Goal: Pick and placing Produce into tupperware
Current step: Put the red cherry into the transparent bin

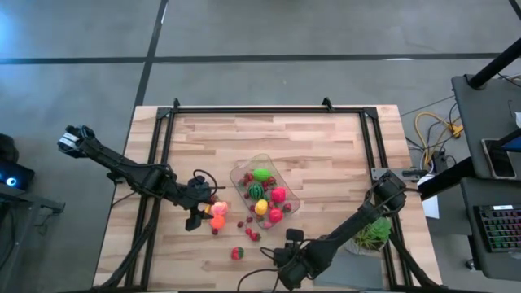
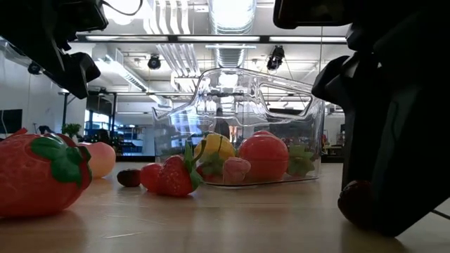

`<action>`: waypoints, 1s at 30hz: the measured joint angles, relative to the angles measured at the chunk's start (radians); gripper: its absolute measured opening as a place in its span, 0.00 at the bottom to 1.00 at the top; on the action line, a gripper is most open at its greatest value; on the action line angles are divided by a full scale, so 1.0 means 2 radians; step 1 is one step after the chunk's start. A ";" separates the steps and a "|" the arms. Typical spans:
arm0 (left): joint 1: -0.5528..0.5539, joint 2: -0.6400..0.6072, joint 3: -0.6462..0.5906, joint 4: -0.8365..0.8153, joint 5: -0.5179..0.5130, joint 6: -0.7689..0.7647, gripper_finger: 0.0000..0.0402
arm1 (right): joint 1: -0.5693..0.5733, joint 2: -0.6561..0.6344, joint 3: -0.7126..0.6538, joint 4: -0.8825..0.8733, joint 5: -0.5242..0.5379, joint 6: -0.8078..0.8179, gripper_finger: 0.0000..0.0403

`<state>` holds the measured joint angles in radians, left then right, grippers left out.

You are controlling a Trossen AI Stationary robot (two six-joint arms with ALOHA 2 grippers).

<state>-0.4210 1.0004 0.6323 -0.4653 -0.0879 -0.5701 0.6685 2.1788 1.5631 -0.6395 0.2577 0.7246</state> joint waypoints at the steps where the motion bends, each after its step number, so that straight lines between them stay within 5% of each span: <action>1: 0.000 0.000 0.000 0.000 0.000 0.000 0.57 | 0.000 0.000 0.000 0.000 0.000 0.000 0.28; 15: 0.000 0.000 0.000 0.000 0.000 0.000 0.57 | -0.011 -0.034 0.016 -0.041 0.008 0.022 0.17; 25: 0.000 0.000 0.000 0.000 -0.001 0.000 0.57 | -0.068 -0.171 0.014 -0.149 0.134 0.014 0.19; 30: 0.000 0.000 0.000 0.001 -0.005 -0.006 0.57 | -0.152 -0.195 0.013 -0.125 0.069 -0.016 0.23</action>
<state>-0.4210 0.9997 0.6323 -0.4626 -0.0989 -0.5820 0.3641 1.7882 1.5896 -0.8887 0.3954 0.6923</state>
